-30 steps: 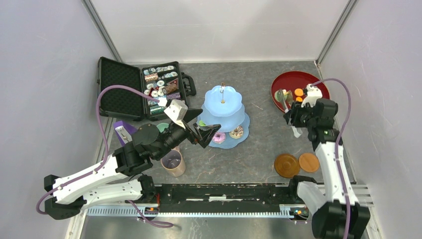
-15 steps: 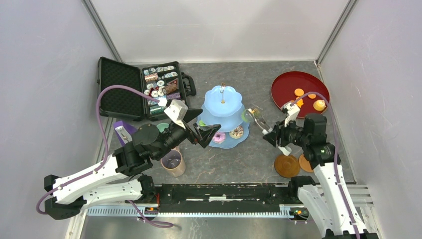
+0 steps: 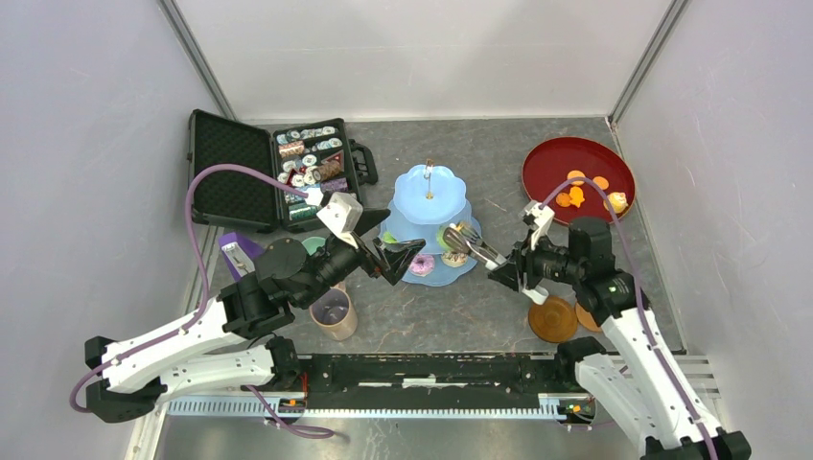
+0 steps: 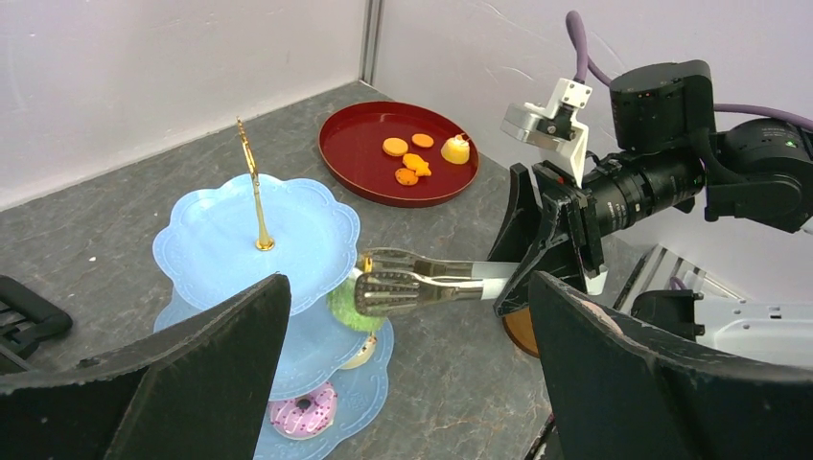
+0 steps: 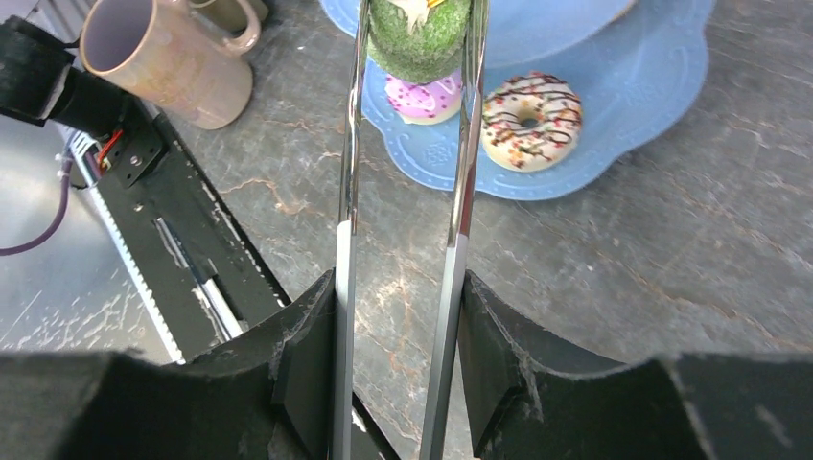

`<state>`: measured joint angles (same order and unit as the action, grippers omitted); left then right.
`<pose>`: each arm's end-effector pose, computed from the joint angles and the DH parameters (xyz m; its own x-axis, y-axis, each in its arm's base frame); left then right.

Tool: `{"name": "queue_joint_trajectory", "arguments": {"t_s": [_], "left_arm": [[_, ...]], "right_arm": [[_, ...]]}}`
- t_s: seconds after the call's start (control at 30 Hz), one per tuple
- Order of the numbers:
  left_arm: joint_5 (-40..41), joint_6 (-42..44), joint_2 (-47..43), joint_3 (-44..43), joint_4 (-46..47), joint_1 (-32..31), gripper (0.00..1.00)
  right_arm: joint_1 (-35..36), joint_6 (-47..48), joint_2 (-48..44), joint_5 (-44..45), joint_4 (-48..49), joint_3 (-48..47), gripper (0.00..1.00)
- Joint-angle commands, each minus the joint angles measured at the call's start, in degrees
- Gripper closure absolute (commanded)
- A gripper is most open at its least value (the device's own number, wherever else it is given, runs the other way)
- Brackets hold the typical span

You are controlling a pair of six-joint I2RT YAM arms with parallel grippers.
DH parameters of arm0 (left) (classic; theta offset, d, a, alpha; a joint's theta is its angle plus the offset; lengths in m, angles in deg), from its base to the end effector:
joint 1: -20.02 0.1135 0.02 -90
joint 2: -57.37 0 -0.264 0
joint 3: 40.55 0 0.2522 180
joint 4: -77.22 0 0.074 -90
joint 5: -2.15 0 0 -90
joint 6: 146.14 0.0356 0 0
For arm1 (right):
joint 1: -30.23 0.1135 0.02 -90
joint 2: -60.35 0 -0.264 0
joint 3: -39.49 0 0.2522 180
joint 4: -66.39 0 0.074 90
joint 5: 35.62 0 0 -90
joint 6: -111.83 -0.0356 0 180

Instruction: Serve the afternoon tea

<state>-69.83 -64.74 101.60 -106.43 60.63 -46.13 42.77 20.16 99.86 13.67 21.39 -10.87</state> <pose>0.0799 -0.1535 0.4002 -0.0762 -0.1794 -0.9808 0.7421 0.6468 -0.1759 0.1390 0.0547 0.2722 -0.5679 -0.1037 -0.8165 -0.6752 0.6260 0.3901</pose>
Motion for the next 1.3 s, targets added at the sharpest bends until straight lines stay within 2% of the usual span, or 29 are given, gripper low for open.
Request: {"name": "queue_joint_trajectory", "arguments": {"t_s": [0.0,0.27,0.43,0.63,0.83,1.03,1.17,1.27], "left_arm": [[1.1,3.2,0.1,-0.9,2.4,-0.4,0.00],[1.3,3.3,0.5,-0.8,2.4,-0.4,0.00],[1.5,3.5,0.6,-0.7,2.4,-0.4,0.00],[1.5,3.5,0.9,-0.6,2.6,-0.4,0.00],[1.5,3.5,1.0,-0.7,2.5,-0.4,0.00],[1.4,3.4,0.9,-0.7,2.5,-0.4,0.00],[1.5,3.4,0.7,-0.7,2.5,-0.4,0.00],[1.5,3.4,0.6,-0.7,2.5,-0.4,0.00]], "right_arm": [[5.0,-3.3,2.3,1.1,8.3,-0.1,0.78],[18.0,-5.3,10.4,13.2,15.1,-2.6,0.77],[23.6,-4.8,13.4,21.5,17.3,-3.4,0.77],[25.4,-5.3,13.6,26.2,19.6,-3.4,0.76],[27.1,-5.6,14.7,27.2,21.0,-3.9,0.76],[30.7,-5.5,18.3,31.3,22.0,-5.5,0.74],[32.8,-4.8,20.7,34.3,21.1,-7.4,0.70],[33.3,-4.5,21.0,34.9,20.7,-7.6,0.59]]}}
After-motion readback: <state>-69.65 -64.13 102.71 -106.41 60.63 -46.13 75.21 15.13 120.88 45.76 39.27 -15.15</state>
